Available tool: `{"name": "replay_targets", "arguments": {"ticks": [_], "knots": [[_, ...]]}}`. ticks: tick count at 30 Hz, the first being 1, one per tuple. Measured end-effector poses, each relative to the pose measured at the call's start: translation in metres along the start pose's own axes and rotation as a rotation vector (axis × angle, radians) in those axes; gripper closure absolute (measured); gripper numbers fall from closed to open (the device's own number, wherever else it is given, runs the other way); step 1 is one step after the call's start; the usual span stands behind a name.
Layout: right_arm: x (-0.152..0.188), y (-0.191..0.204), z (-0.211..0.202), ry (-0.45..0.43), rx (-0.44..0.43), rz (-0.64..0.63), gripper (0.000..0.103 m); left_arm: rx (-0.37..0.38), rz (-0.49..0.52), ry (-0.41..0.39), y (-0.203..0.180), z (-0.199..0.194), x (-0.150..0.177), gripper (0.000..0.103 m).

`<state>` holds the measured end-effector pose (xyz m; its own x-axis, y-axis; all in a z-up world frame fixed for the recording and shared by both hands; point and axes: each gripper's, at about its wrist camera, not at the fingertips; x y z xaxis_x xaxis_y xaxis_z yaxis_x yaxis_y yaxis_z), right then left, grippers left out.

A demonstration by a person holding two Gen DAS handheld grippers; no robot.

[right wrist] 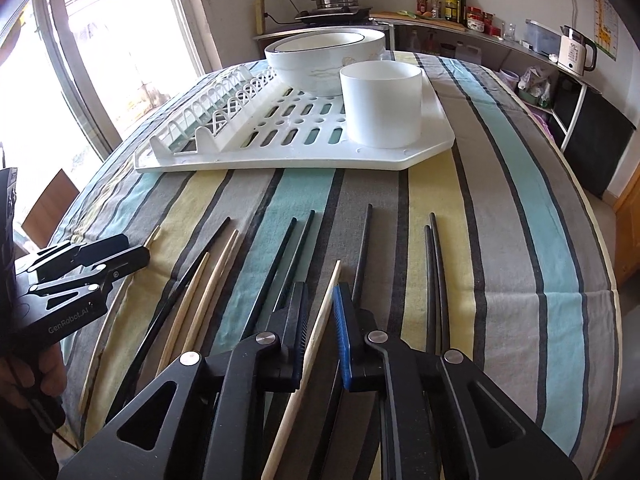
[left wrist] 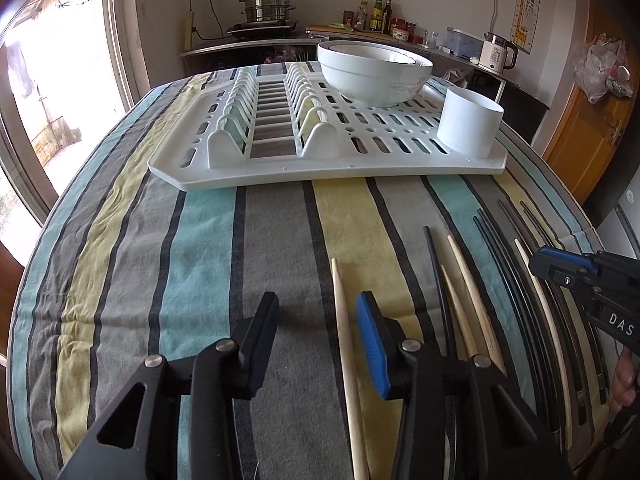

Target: Organize utensils

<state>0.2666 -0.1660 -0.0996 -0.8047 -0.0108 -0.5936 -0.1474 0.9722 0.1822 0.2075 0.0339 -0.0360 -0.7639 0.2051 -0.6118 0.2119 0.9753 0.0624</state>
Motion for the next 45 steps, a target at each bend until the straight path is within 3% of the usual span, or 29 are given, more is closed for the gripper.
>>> {"name": "replay_targets", "arguments": {"ticks": [15,21,28,35,45], "knots": [[-0.014,0.007,0.016,0.038,0.072,-0.011,0.09,-0.022,0.061,0.042,-0.007,0.008,-0.014,0.076],[-0.016,0.006,0.017,0.041,0.077,-0.011,0.097,-0.027,0.109,0.066,-0.012,0.013,-0.023,0.079],[-0.015,0.004,0.009,0.03,0.025,0.012,0.098,-0.023,0.128,0.071,-0.019,0.014,-0.027,0.097],[-0.017,0.005,-0.025,-0.043,-0.023,0.012,0.098,-0.017,0.106,0.01,-0.015,-0.012,-0.031,0.099],[-0.021,0.011,-0.087,-0.189,-0.08,0.001,0.099,-0.001,0.081,-0.135,-0.007,-0.082,-0.039,0.1]]}}
Point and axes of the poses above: each gripper's, at about its wrist camera, not at the fingertips, and z roughly the way its jaws point, y to its left, x to its underside, and after that the axes turned 9 degrees about z, right-handed
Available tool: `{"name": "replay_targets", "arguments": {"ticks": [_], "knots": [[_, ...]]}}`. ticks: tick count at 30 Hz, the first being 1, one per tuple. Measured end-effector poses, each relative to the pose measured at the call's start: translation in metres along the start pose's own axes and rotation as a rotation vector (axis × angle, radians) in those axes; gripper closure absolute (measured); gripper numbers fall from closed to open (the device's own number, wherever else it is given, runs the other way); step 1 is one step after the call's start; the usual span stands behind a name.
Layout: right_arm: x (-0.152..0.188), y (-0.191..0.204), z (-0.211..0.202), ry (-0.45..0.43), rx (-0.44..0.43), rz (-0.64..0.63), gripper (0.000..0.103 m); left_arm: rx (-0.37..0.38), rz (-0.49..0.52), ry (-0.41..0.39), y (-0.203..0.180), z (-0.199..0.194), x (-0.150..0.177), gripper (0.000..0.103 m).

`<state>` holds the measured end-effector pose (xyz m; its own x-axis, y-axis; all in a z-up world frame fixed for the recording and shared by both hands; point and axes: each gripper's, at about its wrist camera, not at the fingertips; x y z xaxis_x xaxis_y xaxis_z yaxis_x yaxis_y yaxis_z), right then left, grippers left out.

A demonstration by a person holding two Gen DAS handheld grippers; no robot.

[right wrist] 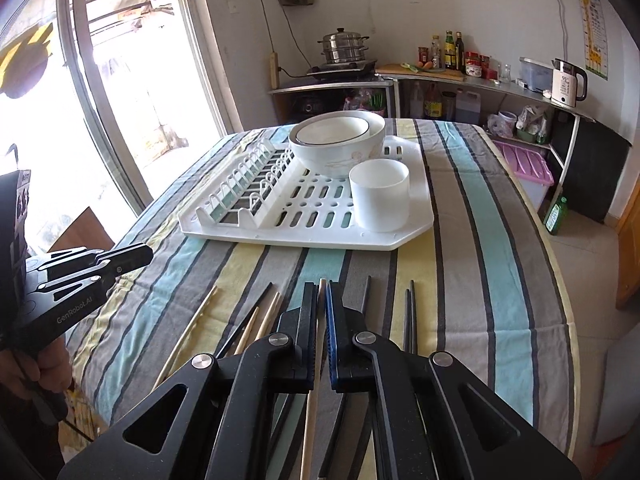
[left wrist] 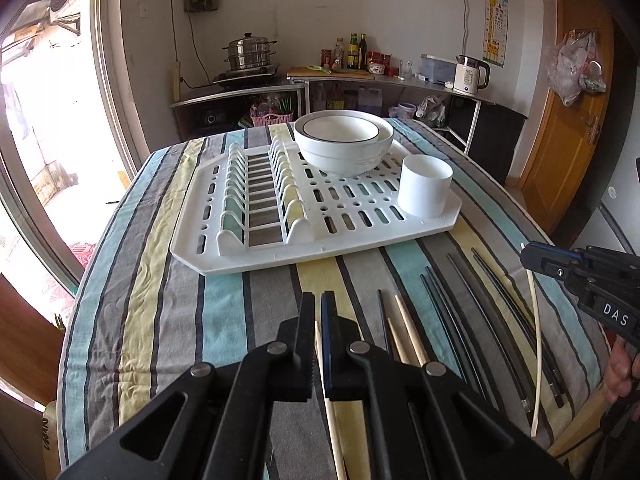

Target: Organize utensils

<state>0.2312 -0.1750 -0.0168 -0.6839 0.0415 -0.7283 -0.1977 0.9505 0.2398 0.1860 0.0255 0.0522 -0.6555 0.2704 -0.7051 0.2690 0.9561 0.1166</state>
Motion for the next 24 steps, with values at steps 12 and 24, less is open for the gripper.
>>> {"name": "replay_targets", "arguments": {"ticks": [12,24], "knots": [[0.004,-0.001,-0.007,-0.011,-0.014,-0.005,0.099,0.119,-0.023,0.15,0.007,0.053,0.008,0.072],[0.006,-0.004,-0.002,0.001,-0.024,0.0,0.099,0.064,-0.023,0.327,0.0,0.112,0.01,0.073]]}}
Point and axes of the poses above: each gripper's, at about its wrist camera, not at the fingertips, and z roughly the way its jaws point, y to its left, x to its underside, and after that the axes turned 9 degrees about z, right-handed
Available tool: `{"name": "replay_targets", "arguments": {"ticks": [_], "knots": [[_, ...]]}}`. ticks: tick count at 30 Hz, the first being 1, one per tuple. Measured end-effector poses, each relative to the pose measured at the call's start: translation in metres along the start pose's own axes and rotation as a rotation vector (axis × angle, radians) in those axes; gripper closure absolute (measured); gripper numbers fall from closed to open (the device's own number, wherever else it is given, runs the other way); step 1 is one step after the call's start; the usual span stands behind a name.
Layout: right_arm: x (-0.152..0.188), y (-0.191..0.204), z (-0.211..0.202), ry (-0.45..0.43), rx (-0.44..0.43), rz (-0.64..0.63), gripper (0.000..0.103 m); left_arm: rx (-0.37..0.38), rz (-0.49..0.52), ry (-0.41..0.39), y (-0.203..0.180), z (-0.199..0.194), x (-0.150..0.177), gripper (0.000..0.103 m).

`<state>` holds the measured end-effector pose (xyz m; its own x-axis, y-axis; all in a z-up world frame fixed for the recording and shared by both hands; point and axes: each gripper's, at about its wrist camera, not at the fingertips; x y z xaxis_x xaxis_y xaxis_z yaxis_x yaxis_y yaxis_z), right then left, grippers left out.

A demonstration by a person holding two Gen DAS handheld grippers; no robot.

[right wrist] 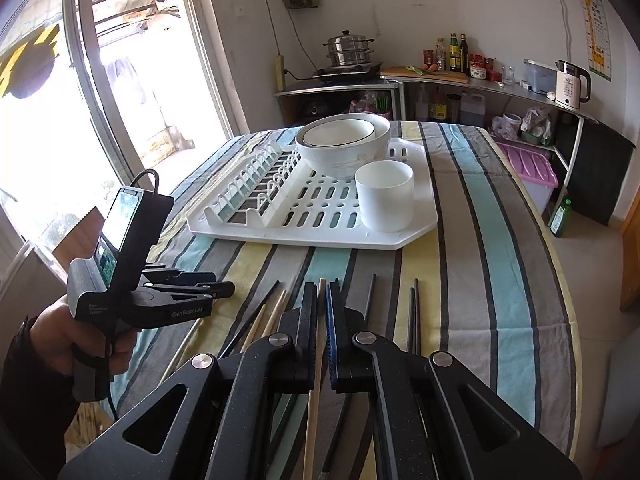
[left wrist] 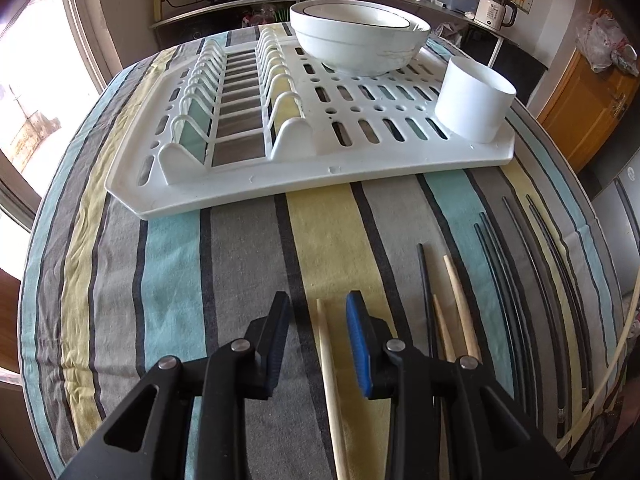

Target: Organize utensils

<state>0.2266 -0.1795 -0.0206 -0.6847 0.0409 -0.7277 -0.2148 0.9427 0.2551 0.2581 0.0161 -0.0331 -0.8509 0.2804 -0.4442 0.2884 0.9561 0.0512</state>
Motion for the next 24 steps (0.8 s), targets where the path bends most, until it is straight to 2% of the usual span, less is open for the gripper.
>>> {"name": "replay_targets", "arguments": {"ticks": [2,4,5,11,24], "knots": [[-0.001,-0.001,0.001,-0.001,0.0,0.002,0.099,-0.027,0.023,-0.001,-0.003,0.0,-0.002,0.085],[-0.001,-0.002,0.001,-0.003,0.001,0.005,0.099,-0.019,0.022,-0.002,-0.002,-0.001,-0.003,0.096],[-0.001,-0.002,0.0,-0.004,0.001,0.006,0.099,-0.021,0.022,-0.003,-0.001,-0.001,-0.004,0.099],[-0.002,-0.004,-0.002,-0.006,-0.003,0.012,0.099,-0.012,0.022,-0.045,0.0,-0.017,-0.003,0.099],[-0.007,0.007,-0.032,-0.076,-0.027,-0.008,0.099,-0.025,0.033,-0.28,0.001,-0.121,-0.003,0.099]]}}
Point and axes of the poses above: each gripper's, at about its wrist camera, not at the fingertips, and z roughly the way its jaws point, y to its left, x to its underside, and after that the axes turned 9 degrees about z, right-handed
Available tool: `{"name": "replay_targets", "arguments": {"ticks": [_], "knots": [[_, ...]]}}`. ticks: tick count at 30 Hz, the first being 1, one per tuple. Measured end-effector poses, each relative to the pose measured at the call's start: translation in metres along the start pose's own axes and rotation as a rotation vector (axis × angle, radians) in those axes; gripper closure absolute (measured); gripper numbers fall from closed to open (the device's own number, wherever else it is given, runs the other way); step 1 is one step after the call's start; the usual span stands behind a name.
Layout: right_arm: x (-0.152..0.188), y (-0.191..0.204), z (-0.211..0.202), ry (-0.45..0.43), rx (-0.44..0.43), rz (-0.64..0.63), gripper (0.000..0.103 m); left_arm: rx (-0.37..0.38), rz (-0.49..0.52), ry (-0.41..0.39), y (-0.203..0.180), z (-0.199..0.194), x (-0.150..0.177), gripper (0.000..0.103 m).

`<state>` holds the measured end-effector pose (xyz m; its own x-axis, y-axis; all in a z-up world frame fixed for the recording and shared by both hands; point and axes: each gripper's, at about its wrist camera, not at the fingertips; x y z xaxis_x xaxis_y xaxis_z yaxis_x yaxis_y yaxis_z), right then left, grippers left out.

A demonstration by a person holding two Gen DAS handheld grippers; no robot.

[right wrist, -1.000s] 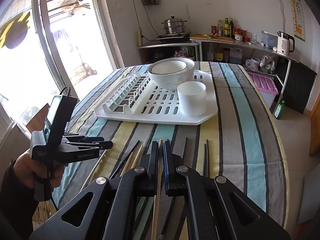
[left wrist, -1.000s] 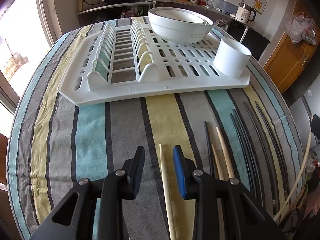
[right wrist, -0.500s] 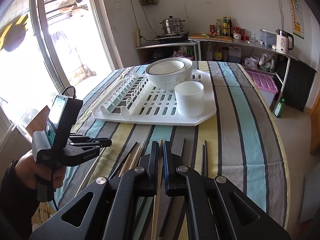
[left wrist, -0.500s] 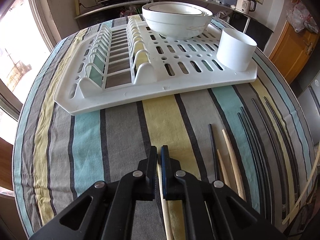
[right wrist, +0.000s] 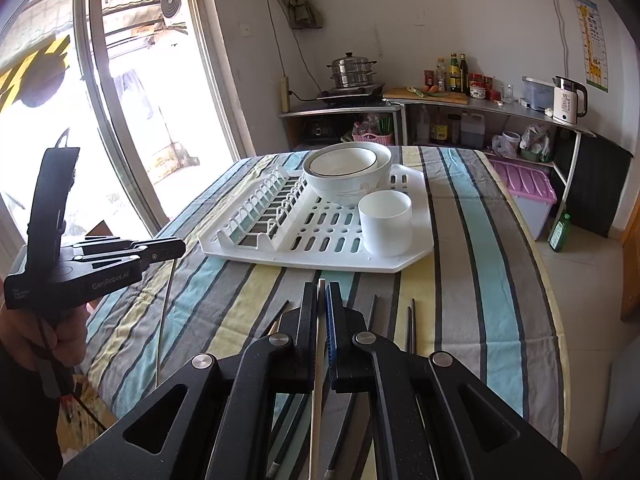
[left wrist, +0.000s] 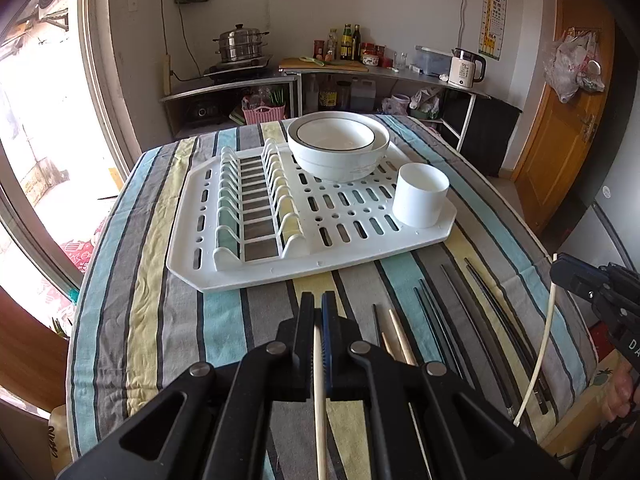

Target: Organize utensils

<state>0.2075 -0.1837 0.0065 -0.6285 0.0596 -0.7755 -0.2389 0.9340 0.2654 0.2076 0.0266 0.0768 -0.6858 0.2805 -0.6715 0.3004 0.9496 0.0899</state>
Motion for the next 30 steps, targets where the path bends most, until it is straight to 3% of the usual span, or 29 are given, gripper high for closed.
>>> {"name": "replay_targets", "arguments": {"ticks": [6,19,30], "knots": [[-0.002,0.004,-0.01,-0.026,0.001,-0.014,0.099,-0.002,-0.004,-0.08,0.001,-0.034,0.0,0.099],[-0.006,0.006,-0.027,-0.071,-0.011,-0.042,0.099,0.004,-0.004,-0.162,-0.004,-0.061,-0.001,0.1],[-0.045,-0.01,-0.021,-0.14,-0.011,-0.023,0.099,0.042,-0.002,-0.224,-0.011,-0.057,-0.045,0.1]]}}
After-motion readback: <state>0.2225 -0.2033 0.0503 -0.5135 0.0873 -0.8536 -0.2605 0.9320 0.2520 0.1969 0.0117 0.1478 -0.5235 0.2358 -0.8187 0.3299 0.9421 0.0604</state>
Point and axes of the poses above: each gripper's, at about its wrist camera, not at the fingertips, and z roughly the way its jaws point, y to its left, x to its underside, and after that the axes turned 9 degrees about z, right-handed
